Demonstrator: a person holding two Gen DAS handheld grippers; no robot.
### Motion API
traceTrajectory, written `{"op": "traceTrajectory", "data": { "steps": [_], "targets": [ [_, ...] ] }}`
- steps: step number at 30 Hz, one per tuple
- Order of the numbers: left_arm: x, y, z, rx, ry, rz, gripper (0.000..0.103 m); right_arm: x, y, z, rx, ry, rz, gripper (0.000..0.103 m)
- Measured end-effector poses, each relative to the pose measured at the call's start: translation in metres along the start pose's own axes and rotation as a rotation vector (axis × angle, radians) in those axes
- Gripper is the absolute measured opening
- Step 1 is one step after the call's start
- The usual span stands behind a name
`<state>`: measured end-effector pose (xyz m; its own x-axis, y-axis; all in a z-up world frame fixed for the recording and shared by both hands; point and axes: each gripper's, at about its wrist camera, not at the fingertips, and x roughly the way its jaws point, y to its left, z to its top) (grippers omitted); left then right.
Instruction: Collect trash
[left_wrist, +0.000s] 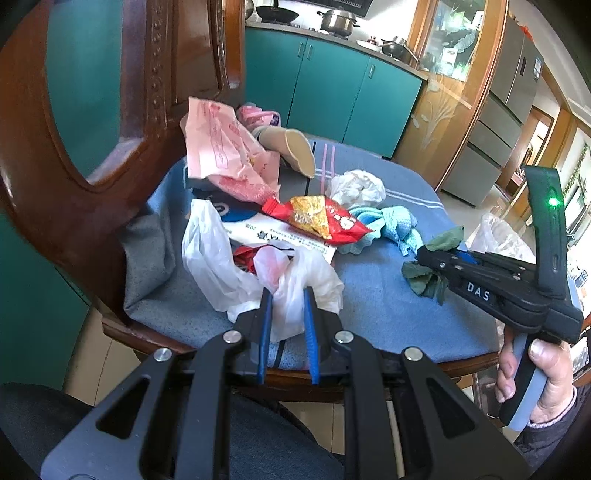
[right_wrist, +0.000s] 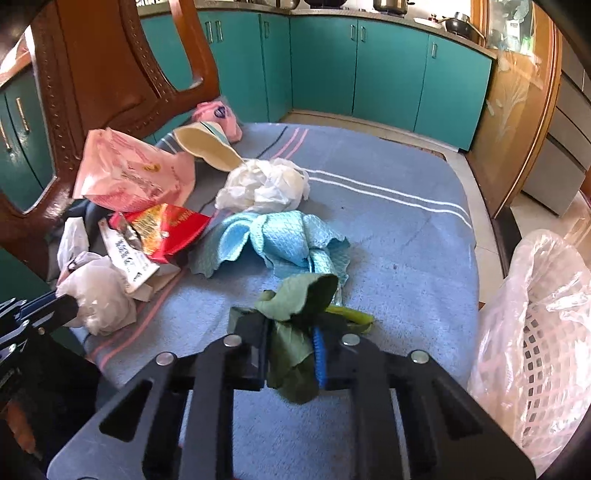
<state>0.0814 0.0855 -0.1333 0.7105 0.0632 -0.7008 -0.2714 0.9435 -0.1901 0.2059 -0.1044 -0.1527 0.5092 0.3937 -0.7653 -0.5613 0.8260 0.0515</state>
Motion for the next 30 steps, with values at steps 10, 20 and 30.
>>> {"op": "traceTrajectory", "data": {
  "steps": [10,20,30],
  "targets": [
    [-0.027,-0.011,0.009,0.015,-0.049,-0.022,0.018,-0.046,-0.014,0.005,0.05,-0.087,0.05,0.017],
    [-0.046,-0.022,0.013,0.036,-0.083,-0.043,0.018,-0.073,-0.025,0.012,0.085,-0.141,0.064,0.017],
    [-0.056,-0.029,0.024,0.07,-0.107,-0.024,0.018,-0.081,-0.035,0.01,0.122,-0.153,0.096,0.017]
  ]
}}
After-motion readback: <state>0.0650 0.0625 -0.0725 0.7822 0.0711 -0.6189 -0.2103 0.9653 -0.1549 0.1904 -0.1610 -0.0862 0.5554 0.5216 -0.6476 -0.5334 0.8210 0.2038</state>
